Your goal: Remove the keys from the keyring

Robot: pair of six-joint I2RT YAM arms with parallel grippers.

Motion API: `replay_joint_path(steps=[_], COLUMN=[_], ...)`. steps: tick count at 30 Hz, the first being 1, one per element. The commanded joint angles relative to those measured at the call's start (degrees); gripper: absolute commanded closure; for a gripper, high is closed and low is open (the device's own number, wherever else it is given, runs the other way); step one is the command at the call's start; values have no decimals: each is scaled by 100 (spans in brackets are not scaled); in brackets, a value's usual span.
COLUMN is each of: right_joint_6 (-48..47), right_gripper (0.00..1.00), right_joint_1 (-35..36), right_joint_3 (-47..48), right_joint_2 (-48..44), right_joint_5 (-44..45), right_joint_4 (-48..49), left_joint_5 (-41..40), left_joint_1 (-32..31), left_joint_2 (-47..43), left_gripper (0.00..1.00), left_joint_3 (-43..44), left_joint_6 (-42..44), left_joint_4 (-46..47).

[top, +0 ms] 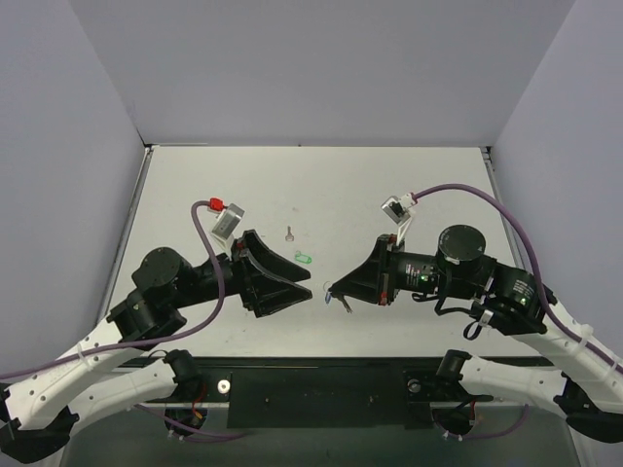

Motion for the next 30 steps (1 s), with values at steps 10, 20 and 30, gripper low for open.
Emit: replay_joint_path(steps=[10, 20, 30], right_joint_6=[-434, -1462, -1665], right_gripper=[100, 100, 100], right_joint_1=[-30, 5, 5], right_joint_3=[1490, 1447, 1157], right_joint_2=[642, 371, 151], right_joint_5=[152, -343, -949], right_joint_4=[-2415, -2538, -2169], left_joint_5=[-296, 1110, 2059], left_joint_1=[-17, -17, -34], left_joint_2=[-199, 399, 1058], left_gripper=[31, 36, 43], left_joint_3=[-353, 287, 947], left_joint_6=[222, 380, 530], left_joint_4=[-348, 144, 4])
